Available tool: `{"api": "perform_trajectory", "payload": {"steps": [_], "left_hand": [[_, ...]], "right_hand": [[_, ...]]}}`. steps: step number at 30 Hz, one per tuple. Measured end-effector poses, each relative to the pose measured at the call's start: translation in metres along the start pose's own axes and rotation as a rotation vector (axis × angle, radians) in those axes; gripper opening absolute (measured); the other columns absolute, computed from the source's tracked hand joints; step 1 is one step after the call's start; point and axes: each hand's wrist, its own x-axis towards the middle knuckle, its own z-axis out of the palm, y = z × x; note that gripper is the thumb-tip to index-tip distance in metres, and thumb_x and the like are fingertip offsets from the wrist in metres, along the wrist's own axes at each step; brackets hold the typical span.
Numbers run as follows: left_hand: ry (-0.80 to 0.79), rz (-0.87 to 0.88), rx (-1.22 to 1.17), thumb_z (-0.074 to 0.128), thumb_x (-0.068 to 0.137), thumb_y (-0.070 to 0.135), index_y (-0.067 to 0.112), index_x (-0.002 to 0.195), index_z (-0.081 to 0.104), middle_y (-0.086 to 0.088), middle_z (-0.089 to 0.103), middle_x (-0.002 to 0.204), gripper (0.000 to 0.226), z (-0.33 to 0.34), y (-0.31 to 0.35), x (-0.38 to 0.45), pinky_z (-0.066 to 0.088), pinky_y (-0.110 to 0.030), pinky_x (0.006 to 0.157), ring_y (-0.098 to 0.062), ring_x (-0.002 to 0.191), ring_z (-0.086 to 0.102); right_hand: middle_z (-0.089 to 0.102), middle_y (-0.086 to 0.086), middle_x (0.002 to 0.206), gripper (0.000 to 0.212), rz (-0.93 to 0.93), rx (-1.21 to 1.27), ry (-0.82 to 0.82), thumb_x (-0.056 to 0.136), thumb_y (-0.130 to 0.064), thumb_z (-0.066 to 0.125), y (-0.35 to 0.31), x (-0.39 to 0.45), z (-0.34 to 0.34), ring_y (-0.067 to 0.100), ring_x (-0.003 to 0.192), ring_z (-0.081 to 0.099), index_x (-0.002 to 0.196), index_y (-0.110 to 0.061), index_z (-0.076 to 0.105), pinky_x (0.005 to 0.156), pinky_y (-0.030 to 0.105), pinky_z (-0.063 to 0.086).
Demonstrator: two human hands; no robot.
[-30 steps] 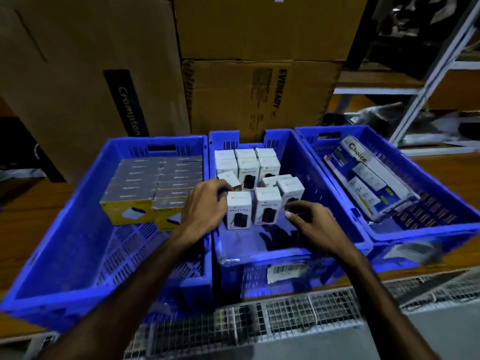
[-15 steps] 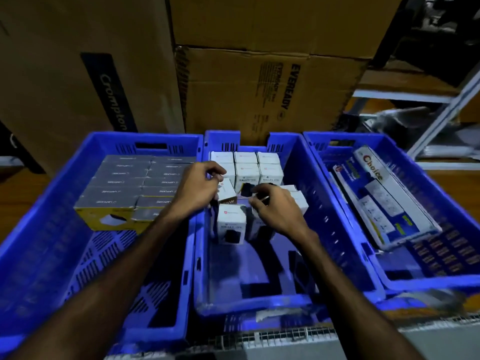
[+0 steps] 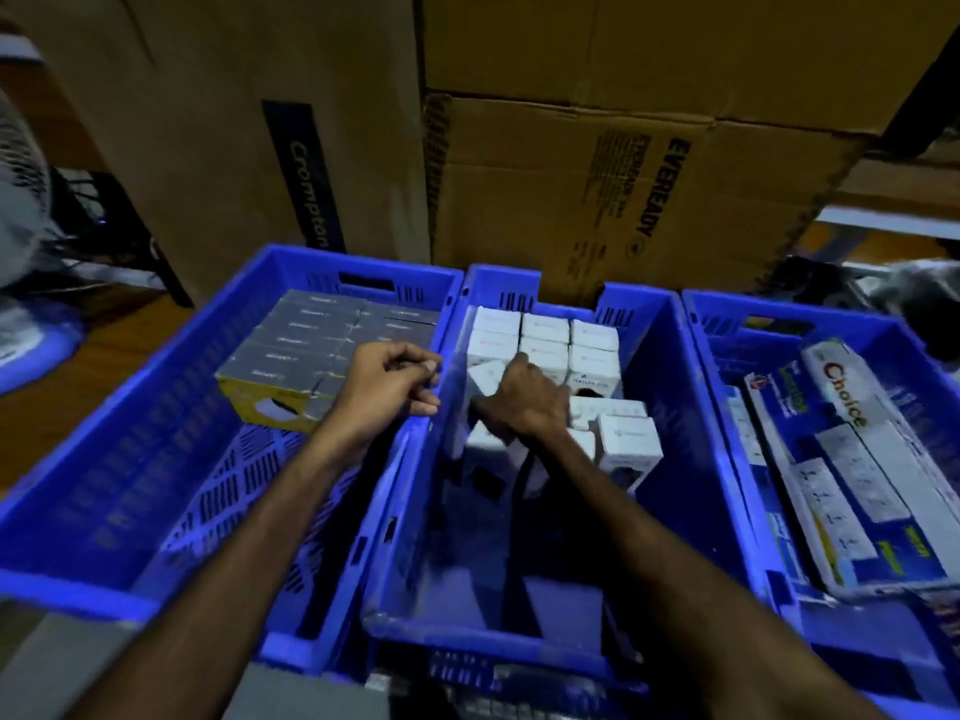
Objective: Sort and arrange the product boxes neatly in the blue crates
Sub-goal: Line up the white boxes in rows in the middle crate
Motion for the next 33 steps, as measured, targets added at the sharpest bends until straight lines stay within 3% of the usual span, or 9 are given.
{"api": "perform_trajectory", "payload": {"steps": [3, 6, 8, 10, 12, 14, 21, 25, 33], "left_hand": [[0.077, 0.028, 0.079, 0.057, 0.101, -0.004, -0.011, 0.103, 0.068, -0.02, 0.061, 0.078, 0.013, 0.004, 0.001, -0.016, 0.055, -0.019, 0.047, -0.01, 0.047, 0.061], [0.123, 0.046, 0.092, 0.059, 0.101, -0.001, -0.008, 0.104, 0.068, -0.017, 0.059, 0.079, 0.012, 0.014, 0.004, -0.026, 0.057, -0.024, 0.046, -0.019, 0.053, 0.06], [0.138, 0.062, 0.121, 0.061, 0.101, 0.002, 0.002, 0.1, 0.07, -0.012, 0.059, 0.08, 0.009, 0.023, 0.005, -0.03, 0.058, -0.028, 0.046, -0.021, 0.058, 0.061], [0.153, 0.092, 0.178, 0.063, 0.1, 0.004, 0.01, 0.095, 0.07, -0.009, 0.061, 0.079, 0.011, 0.033, 0.006, -0.03, 0.059, -0.032, 0.048, -0.019, 0.059, 0.061], [0.164, 0.136, 0.264, 0.064, 0.099, 0.005, 0.013, 0.097, 0.071, -0.008, 0.065, 0.082, 0.01, 0.042, 0.008, -0.026, 0.06, -0.036, 0.05, -0.02, 0.059, 0.063], [0.179, 0.17, 0.344, 0.066, 0.098, 0.007, 0.015, 0.101, 0.073, -0.006, 0.07, 0.087, 0.01, 0.049, 0.011, -0.019, 0.06, -0.037, 0.05, -0.022, 0.061, 0.066], [0.375, 0.161, 0.44, 0.065, 0.098, 0.014, 0.023, 0.086, 0.07, -0.008, 0.07, 0.072, 0.016, 0.062, 0.005, -0.004, 0.056, -0.035, 0.045, -0.025, 0.052, 0.068], [0.401, 0.166, 0.484, 0.065, 0.096, 0.018, 0.023, 0.08, 0.07, 0.001, 0.069, 0.062, 0.017, 0.062, 0.0, -0.002, 0.06, -0.044, 0.052, -0.018, 0.048, 0.068], [0.403, 0.17, 0.437, 0.066, 0.096, 0.017, 0.024, 0.079, 0.07, 0.003, 0.07, 0.064, 0.018, 0.059, -0.006, 0.003, 0.061, -0.049, 0.058, -0.017, 0.05, 0.068]], "right_hand": [[0.068, 0.009, 0.116, 0.08, -0.086, 0.204, -0.167, 0.058, -0.056, 0.074, 0.028, 0.02, -0.024, 0.03, 0.104, 0.065, 0.122, -0.017, 0.045, 0.091, 0.04, 0.051], [0.057, 0.004, 0.127, 0.075, -0.208, 0.495, -0.304, 0.073, -0.027, 0.089, 0.054, 0.039, -0.05, 0.019, 0.102, 0.059, 0.134, -0.014, 0.047, 0.067, 0.012, 0.049], [0.054, 0.005, 0.128, 0.07, -0.294, 0.567, -0.338, 0.078, -0.019, 0.087, 0.063, 0.045, -0.068, 0.015, 0.1, 0.057, 0.137, -0.013, 0.049, 0.058, 0.005, 0.045], [0.057, 0.003, 0.13, 0.069, -0.362, 0.608, -0.353, 0.078, -0.019, 0.087, 0.07, 0.052, -0.082, 0.012, 0.107, 0.059, 0.137, -0.014, 0.052, 0.072, 0.008, 0.049], [0.063, 0.004, 0.13, 0.065, -0.43, 0.586, -0.328, 0.075, -0.022, 0.089, 0.071, 0.055, -0.087, 0.016, 0.116, 0.062, 0.131, -0.013, 0.059, 0.092, 0.028, 0.054], [0.067, 0.002, 0.123, 0.064, -0.485, 0.543, -0.247, 0.068, -0.026, 0.092, 0.071, 0.056, -0.083, 0.019, 0.111, 0.067, 0.125, -0.015, 0.064, 0.096, 0.043, 0.055], [0.063, -0.008, 0.111, 0.066, -0.564, 0.417, -0.109, 0.072, -0.025, 0.088, 0.061, 0.053, -0.051, 0.015, 0.089, 0.063, 0.131, -0.022, 0.06, 0.081, 0.027, 0.049], [0.06, -0.008, 0.082, 0.05, -0.575, 0.381, -0.084, 0.074, -0.023, 0.084, 0.053, 0.054, -0.029, 0.014, 0.076, 0.058, 0.119, -0.022, 0.062, 0.065, 0.026, 0.039], [0.038, -0.01, 0.111, 0.036, -0.634, 0.297, 0.038, 0.077, -0.025, 0.078, 0.054, 0.051, -0.008, 0.013, 0.073, 0.061, 0.103, -0.03, 0.053, 0.072, 0.033, 0.046]]}}
